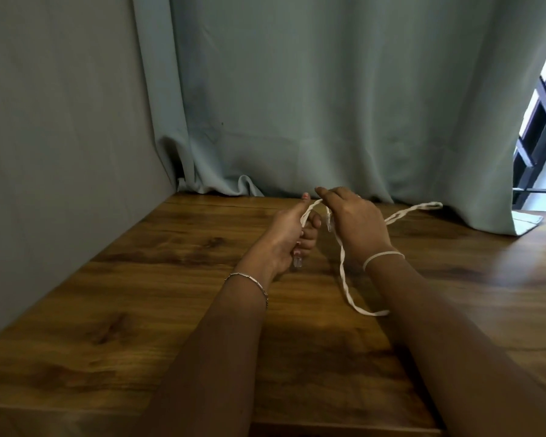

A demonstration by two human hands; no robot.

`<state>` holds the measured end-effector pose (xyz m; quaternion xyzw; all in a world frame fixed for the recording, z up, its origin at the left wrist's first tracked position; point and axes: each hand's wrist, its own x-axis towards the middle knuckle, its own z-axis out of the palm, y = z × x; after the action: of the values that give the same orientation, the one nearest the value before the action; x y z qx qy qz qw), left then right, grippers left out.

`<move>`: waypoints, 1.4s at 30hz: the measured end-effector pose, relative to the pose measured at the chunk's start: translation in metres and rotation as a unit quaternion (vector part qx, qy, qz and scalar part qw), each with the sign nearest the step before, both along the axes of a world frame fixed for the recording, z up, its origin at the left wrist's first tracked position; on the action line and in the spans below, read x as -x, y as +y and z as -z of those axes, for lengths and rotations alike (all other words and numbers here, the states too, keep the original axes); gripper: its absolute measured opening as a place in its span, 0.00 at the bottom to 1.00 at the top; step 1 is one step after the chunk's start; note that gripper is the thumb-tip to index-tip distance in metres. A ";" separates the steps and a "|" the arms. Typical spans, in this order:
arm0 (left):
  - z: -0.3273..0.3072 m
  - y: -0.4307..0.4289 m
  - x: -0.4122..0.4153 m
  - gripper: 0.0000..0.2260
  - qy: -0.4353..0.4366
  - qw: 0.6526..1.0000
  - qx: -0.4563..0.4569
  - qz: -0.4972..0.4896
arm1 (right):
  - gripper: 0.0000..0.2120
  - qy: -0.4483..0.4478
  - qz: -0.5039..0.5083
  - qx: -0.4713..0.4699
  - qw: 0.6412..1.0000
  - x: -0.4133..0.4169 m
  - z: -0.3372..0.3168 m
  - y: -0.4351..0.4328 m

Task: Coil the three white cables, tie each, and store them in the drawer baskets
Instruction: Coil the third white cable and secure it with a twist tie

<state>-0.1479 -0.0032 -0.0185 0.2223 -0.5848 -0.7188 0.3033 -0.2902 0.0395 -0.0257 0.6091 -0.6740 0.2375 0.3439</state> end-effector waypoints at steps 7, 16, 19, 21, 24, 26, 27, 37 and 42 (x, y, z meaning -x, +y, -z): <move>-0.002 -0.002 -0.003 0.25 0.035 0.993 -0.056 0.102 | 0.20 -0.101 -0.122 -0.014 0.987 -0.001 0.004 -0.004; -0.002 -0.004 0.003 0.23 0.227 0.962 -0.154 -0.010 | 0.07 -0.137 -0.103 -0.107 0.979 -0.013 0.006 0.001; -0.003 -0.010 0.000 0.20 0.313 0.929 -0.190 -0.056 | 0.10 -0.115 -0.078 -0.139 0.980 -0.017 0.009 0.004; -0.003 -0.012 -0.001 0.20 0.338 0.917 -0.201 -0.072 | 0.08 -0.108 -0.090 -0.164 0.976 -0.021 0.008 0.005; -0.005 -0.012 -0.001 0.20 0.351 0.908 -0.212 -0.090 | 0.05 -0.100 -0.103 -0.210 0.967 -0.031 0.004 0.007; -0.004 -0.014 -0.002 0.20 0.346 0.908 -0.208 -0.112 | 0.07 -0.093 -0.104 -0.240 0.961 -0.036 0.001 0.010; -0.004 -0.017 -0.003 0.20 0.338 0.911 -0.199 -0.126 | 0.08 -0.084 -0.106 -0.252 0.958 -0.038 -0.001 0.012; 0.010 -0.019 0.009 0.19 0.002 0.957 0.150 -0.248 | 0.14 -0.042 -0.114 -0.191 0.974 -0.023 -0.018 0.030; 0.016 -0.020 0.009 0.21 -0.141 0.907 0.312 -0.244 | 0.15 -0.008 -0.125 -0.144 0.982 -0.018 -0.018 0.036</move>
<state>-0.1571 -0.0229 -0.0348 0.3511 -0.7434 -0.3640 0.4377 -0.2723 0.0756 -0.0080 0.7298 -0.6225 0.1834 0.2149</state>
